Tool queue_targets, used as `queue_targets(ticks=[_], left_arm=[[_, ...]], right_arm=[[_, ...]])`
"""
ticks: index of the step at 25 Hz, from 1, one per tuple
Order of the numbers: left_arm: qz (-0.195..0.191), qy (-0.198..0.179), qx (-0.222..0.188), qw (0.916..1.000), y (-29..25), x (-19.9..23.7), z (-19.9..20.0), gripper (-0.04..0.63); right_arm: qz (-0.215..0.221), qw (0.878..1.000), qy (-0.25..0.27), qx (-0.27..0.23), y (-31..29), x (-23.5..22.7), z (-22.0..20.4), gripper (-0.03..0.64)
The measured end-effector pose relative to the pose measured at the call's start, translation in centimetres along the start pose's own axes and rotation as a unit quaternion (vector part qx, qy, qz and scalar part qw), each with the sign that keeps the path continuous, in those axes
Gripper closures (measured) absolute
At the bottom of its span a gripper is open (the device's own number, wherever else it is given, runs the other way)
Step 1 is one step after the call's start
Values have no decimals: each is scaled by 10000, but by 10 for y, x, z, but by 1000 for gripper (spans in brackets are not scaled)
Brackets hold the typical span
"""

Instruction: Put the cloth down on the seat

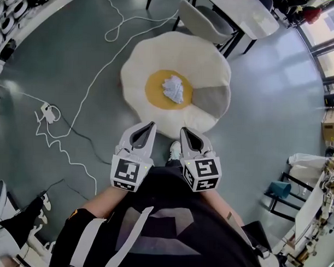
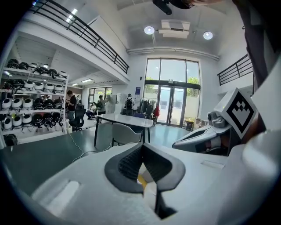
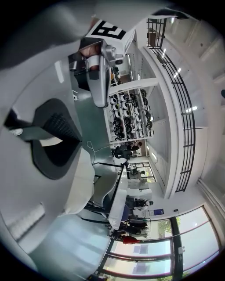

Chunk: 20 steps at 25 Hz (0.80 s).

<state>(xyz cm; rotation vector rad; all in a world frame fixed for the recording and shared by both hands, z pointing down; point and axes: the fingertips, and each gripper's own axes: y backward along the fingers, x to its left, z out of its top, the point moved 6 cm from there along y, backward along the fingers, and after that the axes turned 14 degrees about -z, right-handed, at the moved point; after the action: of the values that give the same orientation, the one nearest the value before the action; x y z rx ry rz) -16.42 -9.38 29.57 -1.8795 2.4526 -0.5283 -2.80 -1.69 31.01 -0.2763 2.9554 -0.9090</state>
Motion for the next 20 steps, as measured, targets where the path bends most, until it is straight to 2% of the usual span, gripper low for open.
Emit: queue_targets(ticks=[10, 20], left_arm=[[202, 27, 86, 9998, -12, -9, -3, 597], [269, -5, 15, 9996, -19, -17, 3, 597]], right_arm=[[312, 9991, 250, 107, -3, -2, -12, 617], [335, 9988, 362, 62, -3, -10, -10, 617]])
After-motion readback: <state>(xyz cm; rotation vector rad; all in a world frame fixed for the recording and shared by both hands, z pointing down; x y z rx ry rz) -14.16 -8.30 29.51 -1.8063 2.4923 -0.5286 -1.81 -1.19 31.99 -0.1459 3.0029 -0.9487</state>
